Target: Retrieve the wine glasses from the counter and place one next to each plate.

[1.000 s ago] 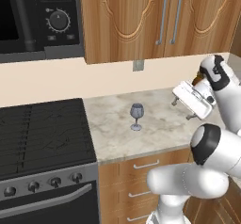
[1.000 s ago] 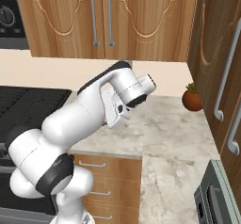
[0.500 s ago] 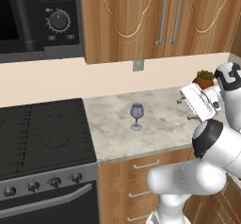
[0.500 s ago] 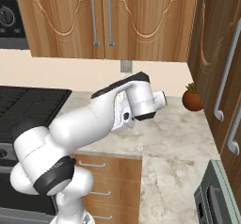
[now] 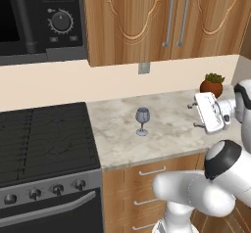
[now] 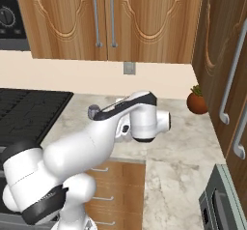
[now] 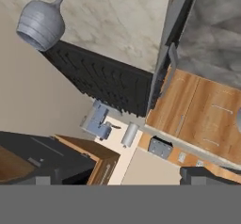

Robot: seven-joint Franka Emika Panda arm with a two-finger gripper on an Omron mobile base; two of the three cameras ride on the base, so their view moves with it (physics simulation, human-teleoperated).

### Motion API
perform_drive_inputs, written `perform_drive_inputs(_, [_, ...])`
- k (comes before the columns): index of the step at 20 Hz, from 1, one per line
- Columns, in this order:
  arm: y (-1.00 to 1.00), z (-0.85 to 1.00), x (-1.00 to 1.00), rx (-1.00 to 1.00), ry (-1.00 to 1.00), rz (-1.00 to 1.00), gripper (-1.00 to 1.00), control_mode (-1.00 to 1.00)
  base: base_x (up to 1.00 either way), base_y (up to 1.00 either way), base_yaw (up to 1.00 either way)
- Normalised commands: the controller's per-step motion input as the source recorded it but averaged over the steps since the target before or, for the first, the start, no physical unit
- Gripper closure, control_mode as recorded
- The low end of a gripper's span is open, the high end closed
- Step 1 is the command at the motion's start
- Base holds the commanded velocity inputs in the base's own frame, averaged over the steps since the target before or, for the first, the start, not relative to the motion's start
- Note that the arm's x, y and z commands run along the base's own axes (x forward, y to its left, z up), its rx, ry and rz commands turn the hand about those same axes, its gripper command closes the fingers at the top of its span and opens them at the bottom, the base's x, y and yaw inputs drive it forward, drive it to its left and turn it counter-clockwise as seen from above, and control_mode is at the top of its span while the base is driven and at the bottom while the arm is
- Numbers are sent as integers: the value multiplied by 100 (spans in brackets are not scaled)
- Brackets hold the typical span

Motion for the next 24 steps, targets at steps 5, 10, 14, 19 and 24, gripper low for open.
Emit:
perform_drive_inputs(5, [0,0,0,1,-1,0,-100,-100,0,0,0])
perform_drive_inputs(10, [0,0,-10,0,0,23,-100,-100,0,0,0])
perform_drive_inputs(14, [0,0,-8,0,-3,34,-100,-100,0,0,0])
perform_drive_inputs(19, [0,0,-15,0,-12,27,-100,-100,0,0,0])
perform_drive_inputs(24, [0,0,-26,12,-8,-15,-100,-100,0,0,0])
